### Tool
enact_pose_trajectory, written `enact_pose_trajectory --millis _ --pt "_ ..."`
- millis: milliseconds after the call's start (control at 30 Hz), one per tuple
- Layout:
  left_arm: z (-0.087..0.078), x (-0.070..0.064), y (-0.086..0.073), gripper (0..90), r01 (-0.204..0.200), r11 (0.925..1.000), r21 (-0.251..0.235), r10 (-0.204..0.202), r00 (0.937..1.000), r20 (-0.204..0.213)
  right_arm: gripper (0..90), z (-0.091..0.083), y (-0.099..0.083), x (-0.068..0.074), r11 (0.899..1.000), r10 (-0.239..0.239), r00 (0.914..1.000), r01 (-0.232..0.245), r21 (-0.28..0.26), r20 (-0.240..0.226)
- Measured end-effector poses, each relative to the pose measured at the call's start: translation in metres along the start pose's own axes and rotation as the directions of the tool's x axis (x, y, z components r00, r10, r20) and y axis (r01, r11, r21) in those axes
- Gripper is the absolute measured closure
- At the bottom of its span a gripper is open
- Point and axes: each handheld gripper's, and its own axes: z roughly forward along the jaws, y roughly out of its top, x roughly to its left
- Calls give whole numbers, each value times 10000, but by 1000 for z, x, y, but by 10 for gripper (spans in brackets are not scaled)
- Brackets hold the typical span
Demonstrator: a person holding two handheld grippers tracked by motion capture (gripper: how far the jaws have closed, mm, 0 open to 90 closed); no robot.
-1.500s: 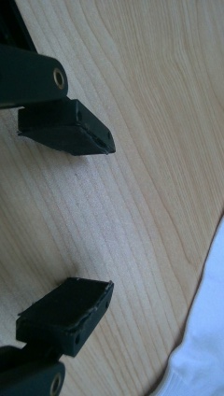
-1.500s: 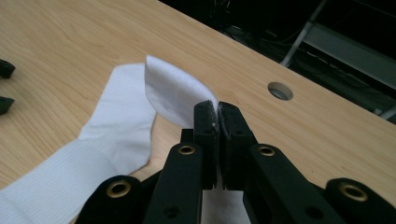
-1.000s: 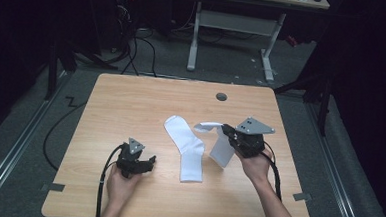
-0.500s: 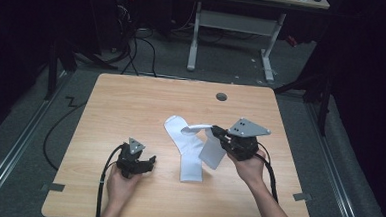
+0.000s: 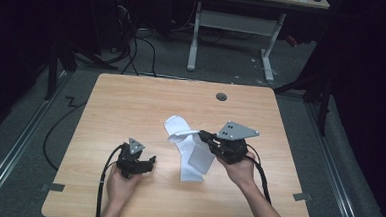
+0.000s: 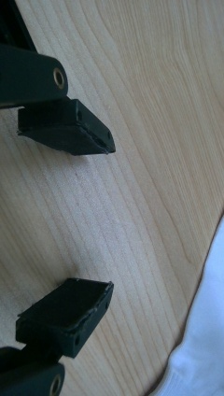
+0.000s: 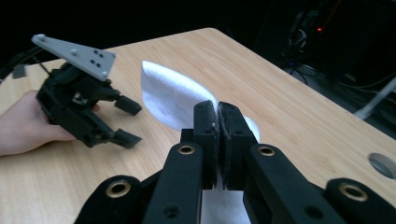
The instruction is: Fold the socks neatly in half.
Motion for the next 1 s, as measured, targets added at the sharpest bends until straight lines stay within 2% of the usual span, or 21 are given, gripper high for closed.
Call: enact_pose_trajectory --millis 133,233,333,500,600,667,733,800,867,900,933,1000 --pt "0 0 0 284 34 10000 -13 -34 10000 13 865 6 0 6 10000 -70 9991 70 1 -423" --pt "0 -1 0 287 -21 10000 -5 21 10000 -41 865 13 -2 8 9999 -158 9986 161 49 -506" --pt "0 -1 0 287 -18 10000 -12 18 10000 -56 865 22 -5 8 9995 -268 9987 274 142 -443" --pt "-1 -1 0 295 11 10000 -16 -11 10000 -40 862 51 -17 3 9980 -220 9988 245 584 -435" --pt "-1 1 -1 316 170 9998 -75 -169 9999 30 861 66 -25 -1 9969 -162 9991 191 764 -393" --pt "-1 3 0 321 404 9990 -169 -401 9990 203 861 68 -27 -2 9968 -133 9992 163 781 -384" --pt "0 5 1 320 641 9976 -275 -621 9956 696 861 70 -32 -2 9960 -134 9992 167 875 -383" --pt "2 6 3 334 745 9968 -294 -722 9946 750 861 72 -38 -1 9946 -197 9990 237 1010 -399" --pt "3 8 7 348 979 9951 -92 -968 9914 879 861 72 -46 -1 9941 -83 9991 128 1079 -425" --pt "4 10 12 368 1298 9915 27 -1293 9854 1108 861 71 -53 -1 9939 67 9990 -17 1099 -452" --pt "4 10 12 373 1298 9915 27 -1293 9854 1108 861 71 -53 -1 9939 67 9990 -17 1099 -452" --pt "2 12 15 393 1632 9861 -320 -1577 9786 1323 861 71 -60 0 9929 164 9985 -100 1185 -531"
